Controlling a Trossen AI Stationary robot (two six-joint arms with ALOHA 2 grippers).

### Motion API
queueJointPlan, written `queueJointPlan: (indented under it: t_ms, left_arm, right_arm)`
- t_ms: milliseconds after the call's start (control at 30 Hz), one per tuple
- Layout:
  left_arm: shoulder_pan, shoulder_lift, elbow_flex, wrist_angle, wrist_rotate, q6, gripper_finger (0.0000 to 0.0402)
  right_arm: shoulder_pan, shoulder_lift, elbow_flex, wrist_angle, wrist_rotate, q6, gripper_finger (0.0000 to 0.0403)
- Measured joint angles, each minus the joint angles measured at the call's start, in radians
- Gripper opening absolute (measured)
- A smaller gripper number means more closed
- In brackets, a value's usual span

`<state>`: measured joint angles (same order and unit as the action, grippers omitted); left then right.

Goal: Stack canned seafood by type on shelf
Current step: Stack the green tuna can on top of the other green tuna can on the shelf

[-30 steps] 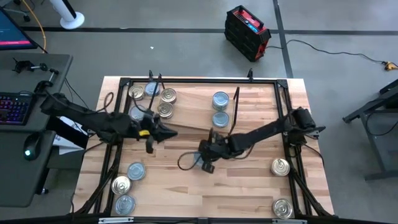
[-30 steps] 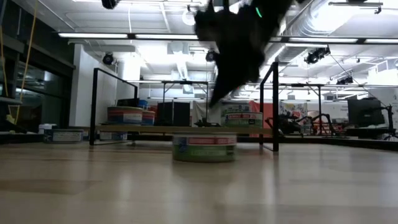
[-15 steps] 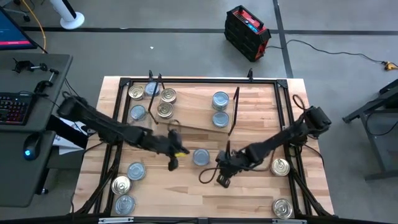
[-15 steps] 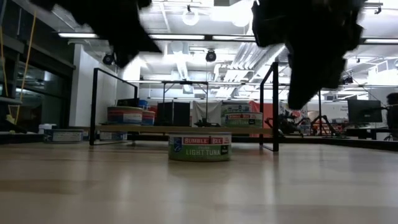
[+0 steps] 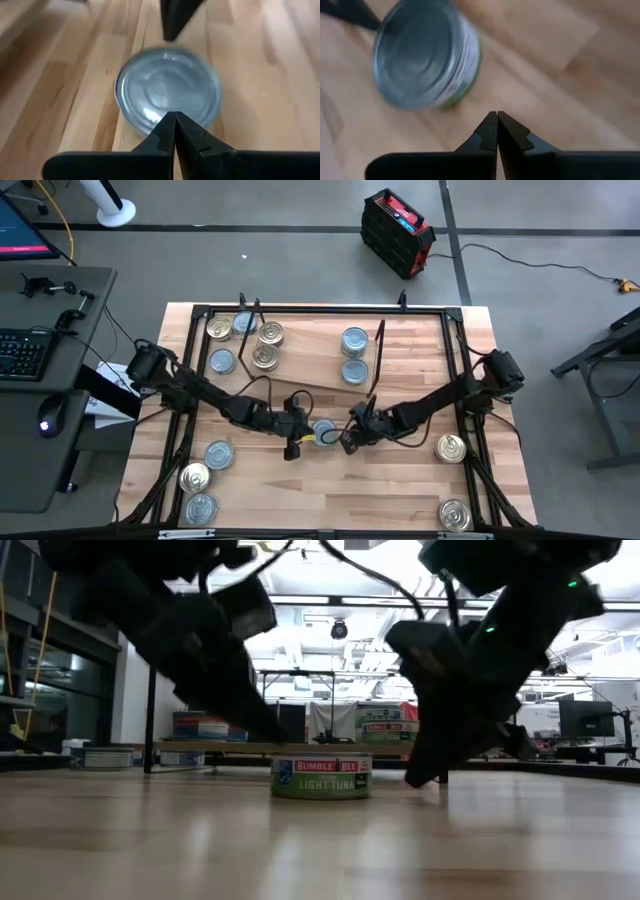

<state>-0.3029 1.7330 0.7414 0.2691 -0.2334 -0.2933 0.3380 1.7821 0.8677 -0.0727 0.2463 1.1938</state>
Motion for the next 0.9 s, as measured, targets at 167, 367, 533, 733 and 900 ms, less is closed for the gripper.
queueJointPlan:
  t_ms: [167,367,533,733,900]
  left_arm:
    - [0.001,0.027,0.002,0.007,-0.004,-0.044,0.0]
    - [-0.002,0.027,0.002,-0.002,-0.003,-0.055,0.0]
    - [-0.009,0.025,0.001,-0.015,-0.002,-0.071,0.0]
    - [-0.015,0.024,-0.001,-0.024,0.02,-0.053,0.0]
    - [-0.018,0.037,-0.006,-0.042,-0.005,-0.054,0.0]
  right_arm:
    - [-0.032,0.0,0.0,0.036,0.001,-0.03,0.0]
    - [-0.037,0.0,0.0,0.126,0.003,-0.047,0.0]
    - [-0.036,0.0,0.006,0.177,0.001,-0.043,0.0]
    - [-0.038,0.0,0.068,0.173,0.017,-0.086,0.0]
    - [-0.037,-0.005,0.122,0.188,0.006,-0.116,0.0]
